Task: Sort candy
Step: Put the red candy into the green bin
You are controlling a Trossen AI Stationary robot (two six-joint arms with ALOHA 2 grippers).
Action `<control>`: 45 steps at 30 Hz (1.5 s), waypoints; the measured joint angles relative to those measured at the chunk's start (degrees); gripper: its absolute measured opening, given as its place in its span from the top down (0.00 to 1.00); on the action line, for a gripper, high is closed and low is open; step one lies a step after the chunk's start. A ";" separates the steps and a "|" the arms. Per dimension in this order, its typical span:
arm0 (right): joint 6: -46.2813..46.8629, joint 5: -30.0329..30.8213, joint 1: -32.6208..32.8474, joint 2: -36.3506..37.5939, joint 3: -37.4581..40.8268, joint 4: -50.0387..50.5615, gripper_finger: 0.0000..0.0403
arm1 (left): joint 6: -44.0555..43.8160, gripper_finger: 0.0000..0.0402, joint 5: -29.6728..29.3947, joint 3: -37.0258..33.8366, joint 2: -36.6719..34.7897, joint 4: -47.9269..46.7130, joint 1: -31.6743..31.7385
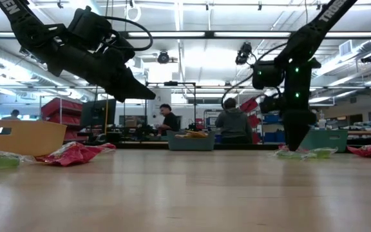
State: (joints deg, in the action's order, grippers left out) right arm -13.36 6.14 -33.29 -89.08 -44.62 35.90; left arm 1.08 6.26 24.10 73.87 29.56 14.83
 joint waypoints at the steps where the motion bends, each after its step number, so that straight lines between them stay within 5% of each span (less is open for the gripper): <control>1: -0.09 0.04 -0.12 -0.80 -0.09 -0.07 0.16 | 0.00 1.00 0.00 0.00 0.00 -0.12 0.00; 7: 2.69 -0.10 -0.12 -2.08 -1.24 1.39 0.30 | -0.02 1.00 -0.02 0.00 0.00 -1.03 0.00; 20: 12.74 3.91 -2.88 2.57 -14.48 8.83 0.98 | -0.17 1.00 -0.15 0.00 0.00 -0.94 0.00; 24: 6.06 -3.50 -3.15 2.51 -15.63 11.64 0.90 | -0.19 1.00 -0.17 0.00 0.00 -1.91 0.00; 32: -1.20 -3.11 -0.32 2.47 -9.40 13.18 0.53 | 0.02 1.00 -0.11 0.00 0.00 -4.40 0.00; 37: -4.77 -2.74 -0.16 2.45 -4.21 5.51 0.34 | 0.04 1.00 -0.07 0.00 0.00 -4.26 0.00; 45: -7.60 -2.98 -0.21 2.45 1.21 -3.15 0.23 | 0.11 1.00 -0.04 0.00 0.00 -4.24 0.00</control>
State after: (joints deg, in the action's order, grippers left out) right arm -20.96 3.16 -33.50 -86.63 -43.41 32.75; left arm 1.19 6.22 24.10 73.87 25.32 14.83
